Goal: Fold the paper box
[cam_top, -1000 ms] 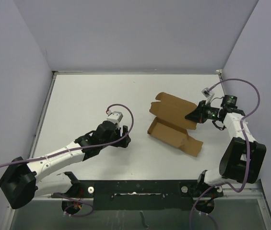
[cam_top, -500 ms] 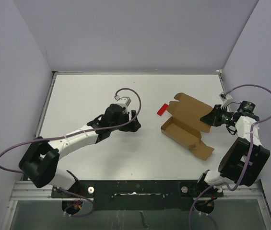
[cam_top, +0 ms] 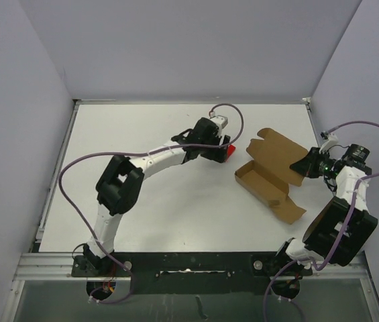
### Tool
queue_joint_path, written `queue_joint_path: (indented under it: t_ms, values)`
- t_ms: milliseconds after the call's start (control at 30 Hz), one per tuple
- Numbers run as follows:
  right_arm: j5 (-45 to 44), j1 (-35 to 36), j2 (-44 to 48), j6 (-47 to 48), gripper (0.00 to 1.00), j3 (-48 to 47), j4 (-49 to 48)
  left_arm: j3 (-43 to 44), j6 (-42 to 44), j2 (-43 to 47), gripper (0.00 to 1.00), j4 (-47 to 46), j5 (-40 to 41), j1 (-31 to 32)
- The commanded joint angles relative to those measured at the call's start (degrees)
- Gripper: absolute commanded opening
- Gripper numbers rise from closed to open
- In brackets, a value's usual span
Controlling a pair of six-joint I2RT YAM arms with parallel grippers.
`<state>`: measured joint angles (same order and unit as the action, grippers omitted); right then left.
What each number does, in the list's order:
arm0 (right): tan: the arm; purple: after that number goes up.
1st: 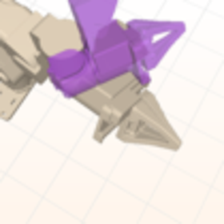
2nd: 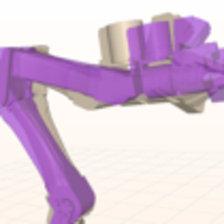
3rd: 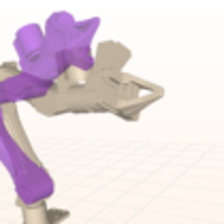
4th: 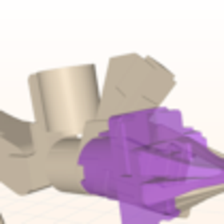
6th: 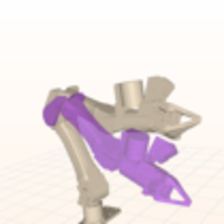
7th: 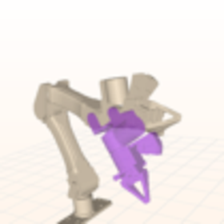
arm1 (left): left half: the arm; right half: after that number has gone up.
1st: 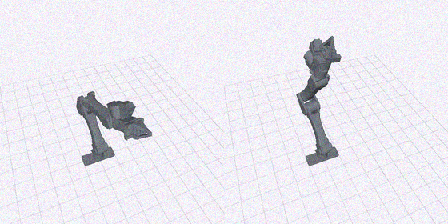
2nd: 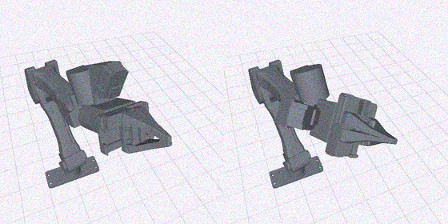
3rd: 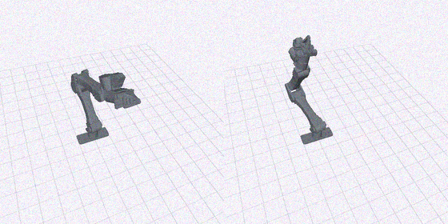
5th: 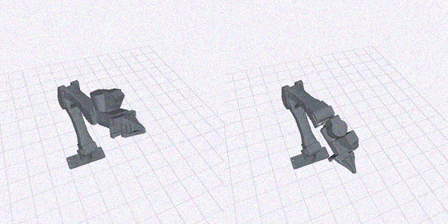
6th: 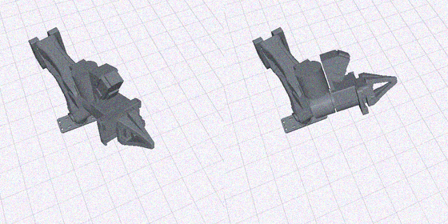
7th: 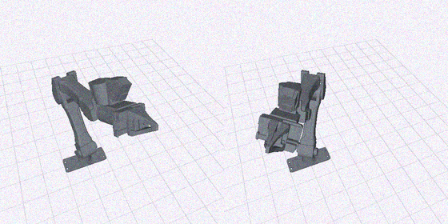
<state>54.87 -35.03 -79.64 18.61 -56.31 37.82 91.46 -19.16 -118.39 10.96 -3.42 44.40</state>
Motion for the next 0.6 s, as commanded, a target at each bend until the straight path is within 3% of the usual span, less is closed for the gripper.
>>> queue_joint_path:
  t_ms: [0,367,567]
  values:
    - [1.14,-0.57,1.03,-0.96,0.0,-2.22,-1.08,15.52,5.77,-9.56,0.67,12.57,3.97,1.61]
    - [2.07,-0.52,0.05,-1.21,0.0,-2.37,-0.91,41.72,9.74,-26.41,0.65,26.0,8.85,2.78]
    - [2.43,-0.55,-0.55,-1.21,0.0,-2.49,-0.73,46.78,10.37,-31.45,0.64,27.71,9.04,2.71]
